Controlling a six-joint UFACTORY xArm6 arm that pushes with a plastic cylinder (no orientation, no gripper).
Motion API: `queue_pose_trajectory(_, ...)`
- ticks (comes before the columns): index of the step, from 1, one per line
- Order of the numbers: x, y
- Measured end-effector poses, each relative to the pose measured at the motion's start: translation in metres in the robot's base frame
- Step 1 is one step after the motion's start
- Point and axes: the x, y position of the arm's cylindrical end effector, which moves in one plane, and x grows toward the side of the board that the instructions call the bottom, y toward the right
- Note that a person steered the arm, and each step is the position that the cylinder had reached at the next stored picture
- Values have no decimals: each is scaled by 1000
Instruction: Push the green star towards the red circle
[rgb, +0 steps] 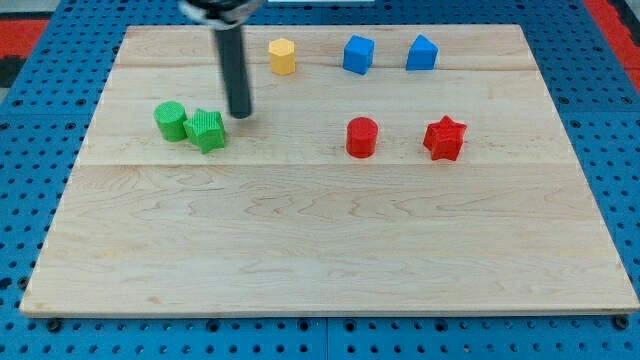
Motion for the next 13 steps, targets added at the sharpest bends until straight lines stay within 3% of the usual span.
queue_pose_trajectory(2,2,-122)
queue_pose_trajectory(3,6,-134)
queue_pose_trajectory(5,44,-84)
queue_pose_trajectory(8,52,32)
queue_pose_trajectory(9,69,33)
queue_pose_trajectory(10,124,38)
queue_pose_trajectory(13,134,80)
